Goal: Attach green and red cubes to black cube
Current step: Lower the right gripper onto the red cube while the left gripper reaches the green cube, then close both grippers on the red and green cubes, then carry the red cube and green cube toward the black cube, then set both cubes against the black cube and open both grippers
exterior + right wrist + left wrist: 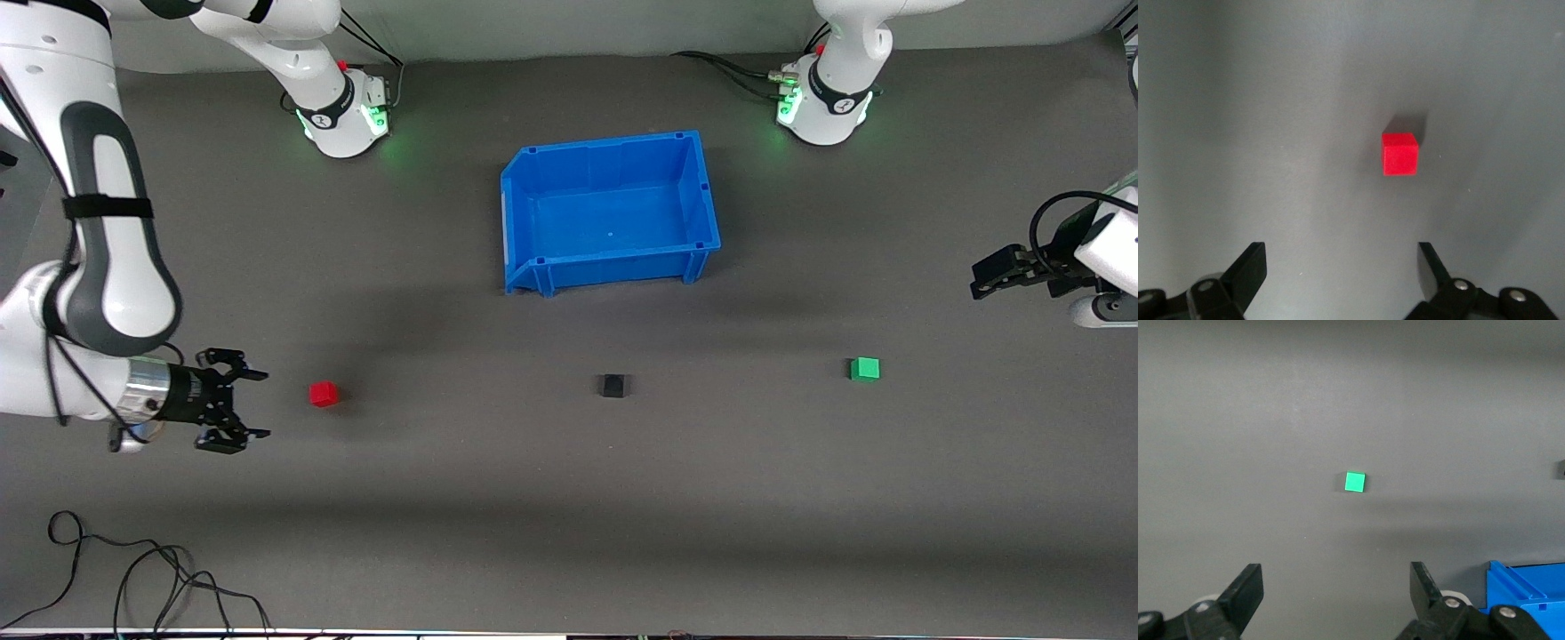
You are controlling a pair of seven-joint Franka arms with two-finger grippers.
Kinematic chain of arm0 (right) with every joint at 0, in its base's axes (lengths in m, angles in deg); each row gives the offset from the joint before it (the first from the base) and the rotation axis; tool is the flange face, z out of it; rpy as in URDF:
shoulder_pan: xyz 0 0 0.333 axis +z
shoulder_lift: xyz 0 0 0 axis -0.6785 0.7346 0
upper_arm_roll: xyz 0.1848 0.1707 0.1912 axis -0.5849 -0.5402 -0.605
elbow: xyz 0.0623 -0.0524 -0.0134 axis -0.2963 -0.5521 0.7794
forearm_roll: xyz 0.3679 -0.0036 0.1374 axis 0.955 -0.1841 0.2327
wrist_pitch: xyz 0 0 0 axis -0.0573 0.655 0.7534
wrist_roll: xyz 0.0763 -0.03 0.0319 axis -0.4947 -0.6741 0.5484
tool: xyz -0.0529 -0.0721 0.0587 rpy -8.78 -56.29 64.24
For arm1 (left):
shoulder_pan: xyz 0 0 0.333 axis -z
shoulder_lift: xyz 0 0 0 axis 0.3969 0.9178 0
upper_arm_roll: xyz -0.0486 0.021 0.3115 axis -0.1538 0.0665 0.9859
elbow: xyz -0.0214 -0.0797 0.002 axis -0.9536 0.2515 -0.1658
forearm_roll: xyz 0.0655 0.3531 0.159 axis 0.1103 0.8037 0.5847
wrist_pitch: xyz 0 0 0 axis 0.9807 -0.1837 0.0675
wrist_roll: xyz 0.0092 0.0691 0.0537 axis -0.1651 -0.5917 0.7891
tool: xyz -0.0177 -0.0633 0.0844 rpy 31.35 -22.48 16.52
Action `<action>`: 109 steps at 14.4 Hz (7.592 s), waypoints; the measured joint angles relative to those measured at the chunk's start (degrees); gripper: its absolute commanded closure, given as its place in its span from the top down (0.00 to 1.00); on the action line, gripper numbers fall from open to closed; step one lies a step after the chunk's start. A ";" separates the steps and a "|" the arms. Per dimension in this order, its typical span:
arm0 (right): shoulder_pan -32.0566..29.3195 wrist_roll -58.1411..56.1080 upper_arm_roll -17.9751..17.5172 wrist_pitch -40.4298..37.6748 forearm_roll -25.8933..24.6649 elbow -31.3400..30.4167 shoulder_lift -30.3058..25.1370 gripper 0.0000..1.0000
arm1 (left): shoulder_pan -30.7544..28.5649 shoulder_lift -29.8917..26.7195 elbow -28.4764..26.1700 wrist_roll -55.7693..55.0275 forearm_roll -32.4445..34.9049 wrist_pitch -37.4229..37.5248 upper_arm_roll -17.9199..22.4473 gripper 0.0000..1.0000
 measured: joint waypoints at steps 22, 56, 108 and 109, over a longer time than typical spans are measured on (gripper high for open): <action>-0.05 -8.54 0.08 7.28 1.80 -4.93 5.36 1.00 | 0.91 6.32 -0.24 -15.39 -0.71 -1.81 -0.30 1.00; -0.31 -13.34 0.22 10.77 6.78 -7.80 8.97 0.60 | -1.23 25.11 -23.63 -78.91 -1.44 -47.74 -0.10 0.15; 41.14 41.89 -0.89 32.62 10.58 10.80 22.85 0.20 | 33.29 42.47 4.93 -121.47 -2.14 -45.15 -2.31 0.34; 41.17 41.89 -0.84 32.71 10.58 10.98 23.04 0.49 | 33.29 42.48 4.94 -121.52 -2.14 -45.15 -2.29 0.71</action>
